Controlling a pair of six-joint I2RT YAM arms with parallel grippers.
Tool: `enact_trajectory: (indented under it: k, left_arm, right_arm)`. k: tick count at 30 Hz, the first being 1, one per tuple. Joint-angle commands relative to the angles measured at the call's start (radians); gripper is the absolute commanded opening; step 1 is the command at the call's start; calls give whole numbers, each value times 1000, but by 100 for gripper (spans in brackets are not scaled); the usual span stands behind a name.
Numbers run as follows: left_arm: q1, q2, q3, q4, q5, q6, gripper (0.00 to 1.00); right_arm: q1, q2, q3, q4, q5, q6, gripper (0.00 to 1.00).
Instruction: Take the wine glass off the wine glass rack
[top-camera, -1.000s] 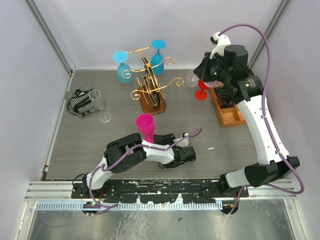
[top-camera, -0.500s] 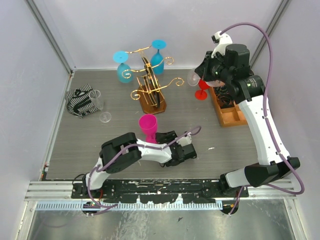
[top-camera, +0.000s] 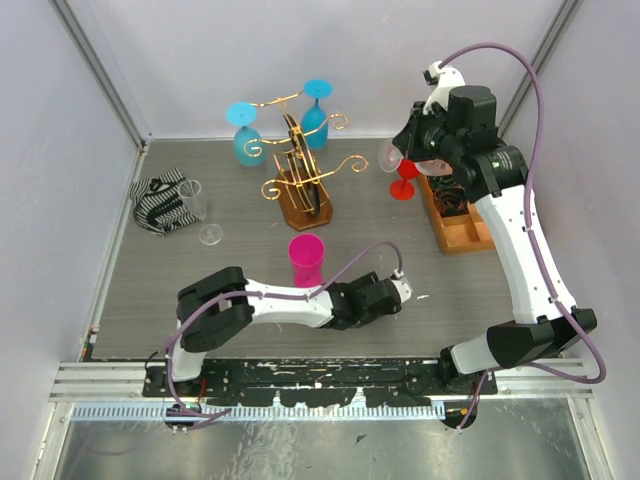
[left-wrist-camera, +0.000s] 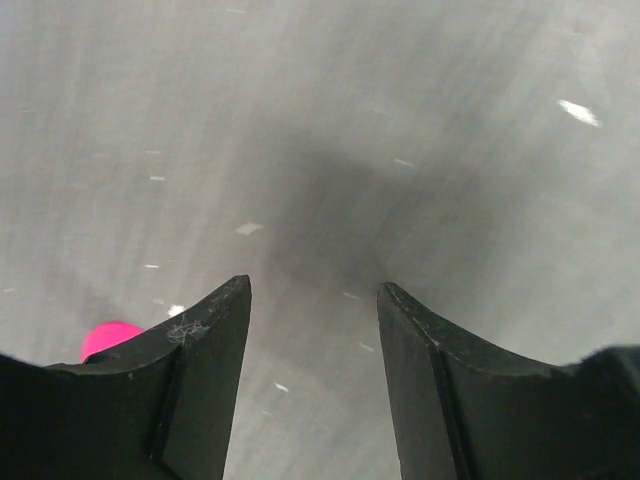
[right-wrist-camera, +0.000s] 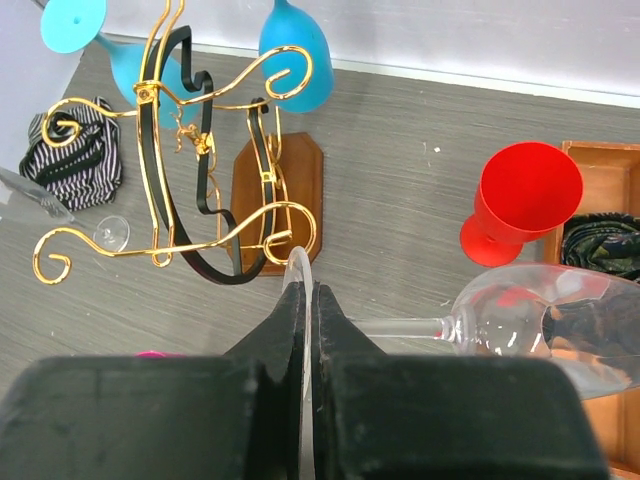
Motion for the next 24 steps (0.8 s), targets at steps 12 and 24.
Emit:
enact_trajectory:
  k: [12, 24]
  left_arm:
    - [-60, -499, 165, -360, 233, -277, 63]
    - [388, -634, 654, -661, 376, -315, 73]
  right_arm:
    - [-3, -65, 48, 109, -4, -221, 1]
    - [92, -147, 17, 245, -307, -606, 1]
